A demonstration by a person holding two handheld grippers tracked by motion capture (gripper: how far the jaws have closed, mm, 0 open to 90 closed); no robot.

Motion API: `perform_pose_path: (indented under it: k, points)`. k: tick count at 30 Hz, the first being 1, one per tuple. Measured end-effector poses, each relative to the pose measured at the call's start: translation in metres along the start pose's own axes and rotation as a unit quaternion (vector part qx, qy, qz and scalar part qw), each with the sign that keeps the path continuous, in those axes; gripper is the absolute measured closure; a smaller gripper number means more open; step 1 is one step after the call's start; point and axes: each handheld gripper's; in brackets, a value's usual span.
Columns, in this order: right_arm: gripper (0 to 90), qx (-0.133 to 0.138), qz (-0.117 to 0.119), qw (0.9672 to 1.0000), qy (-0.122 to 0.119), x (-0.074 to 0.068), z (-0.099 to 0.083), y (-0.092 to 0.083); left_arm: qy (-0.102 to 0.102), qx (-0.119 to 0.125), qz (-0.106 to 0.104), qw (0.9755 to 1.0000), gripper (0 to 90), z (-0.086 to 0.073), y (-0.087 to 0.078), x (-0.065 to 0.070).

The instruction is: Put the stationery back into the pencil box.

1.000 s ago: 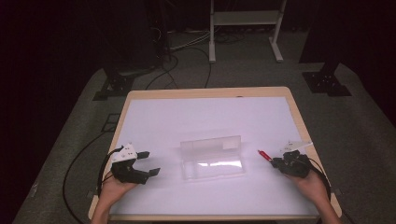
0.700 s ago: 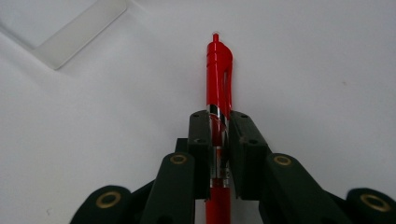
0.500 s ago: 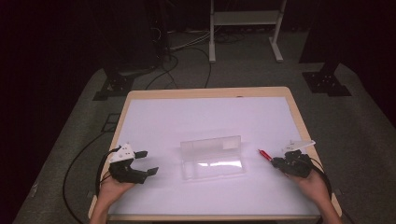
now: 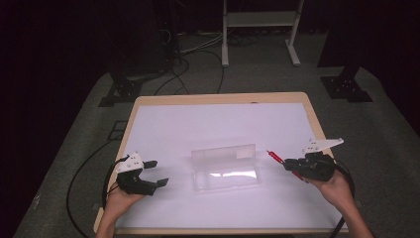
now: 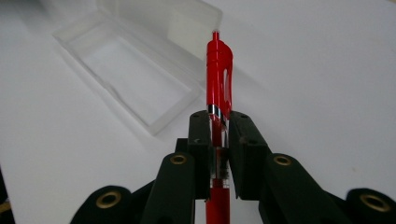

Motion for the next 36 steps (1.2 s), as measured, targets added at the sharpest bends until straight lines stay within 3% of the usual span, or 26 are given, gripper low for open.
perform_pose_path:
  k: [12, 20, 36]
  points:
    - [78.7, 0.005, 0.027, 0.9986, -0.045, -0.011, 0.028, -0.006, -0.001, -0.003, -0.002, 1.0000, 18.6, -0.001, 0.002, -0.001]
    - [78.8, 0.000, 0.048, 0.9958, -0.077, -0.017, 0.048, 0.000, -0.002, -0.004, -0.001, 1.0000, 18.6, -0.003, 0.003, -0.002]
    - [78.8, -0.012, 0.077, 0.9905, -0.114, -0.026, 0.065, 0.020, 0.000, -0.009, -0.001, 1.0000, 18.5, -0.002, 0.006, -0.002]
Point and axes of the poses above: each handheld gripper's, and its own axes: y roughly forward along the jaws, z roughly out of its top, x roughly to its right, and after that the axes turned 12 degrees about -x, right-handed
